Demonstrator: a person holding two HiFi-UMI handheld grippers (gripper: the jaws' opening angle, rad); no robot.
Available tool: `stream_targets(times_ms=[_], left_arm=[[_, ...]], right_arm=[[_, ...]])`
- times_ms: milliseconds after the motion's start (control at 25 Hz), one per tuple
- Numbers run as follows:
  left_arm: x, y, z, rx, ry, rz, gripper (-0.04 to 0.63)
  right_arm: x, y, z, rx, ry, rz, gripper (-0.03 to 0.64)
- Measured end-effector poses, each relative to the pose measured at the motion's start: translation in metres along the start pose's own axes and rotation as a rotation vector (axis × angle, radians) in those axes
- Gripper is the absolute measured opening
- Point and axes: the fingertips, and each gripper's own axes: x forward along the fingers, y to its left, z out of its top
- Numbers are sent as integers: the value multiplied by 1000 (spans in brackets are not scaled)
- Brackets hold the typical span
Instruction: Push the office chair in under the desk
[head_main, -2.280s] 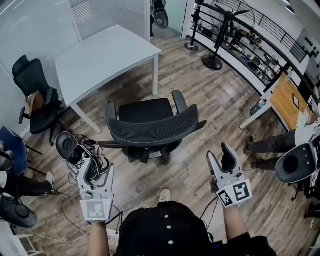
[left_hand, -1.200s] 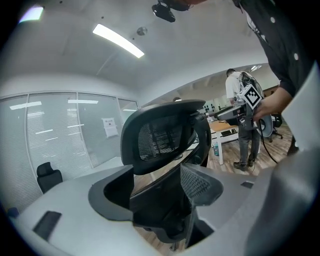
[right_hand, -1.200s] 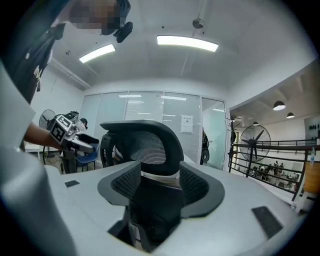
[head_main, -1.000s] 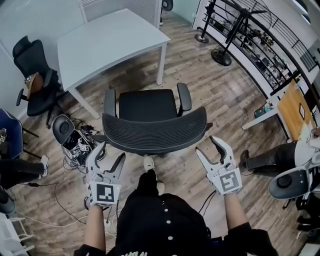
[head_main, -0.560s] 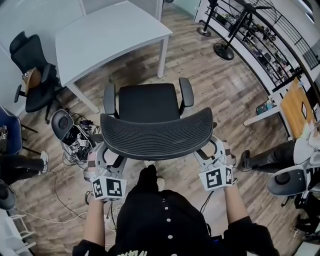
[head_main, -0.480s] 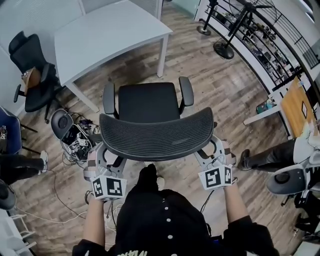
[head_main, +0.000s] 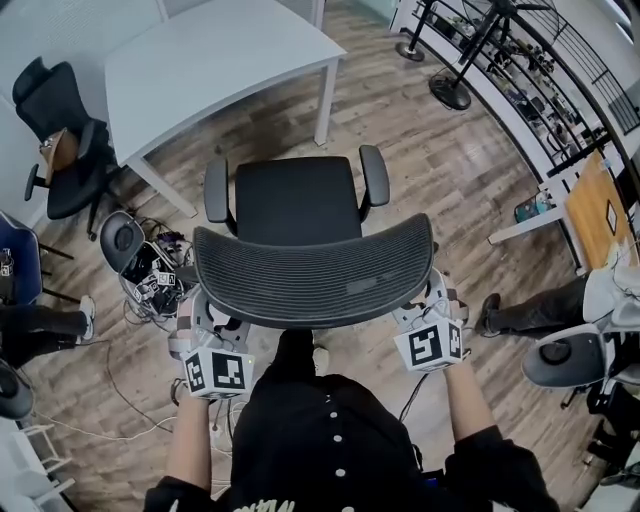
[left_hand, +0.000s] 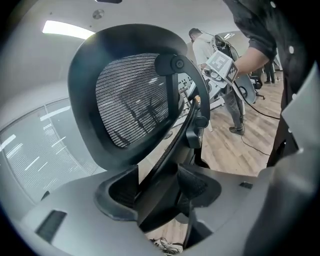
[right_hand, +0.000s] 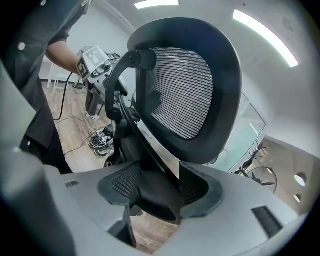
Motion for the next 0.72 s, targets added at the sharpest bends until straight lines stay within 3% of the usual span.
stream_targets(times_ms=[720], left_arm=[[13, -1, 4, -39, 10, -11, 262]], right_arm=[[16, -19, -7, 37, -10, 69, 290]])
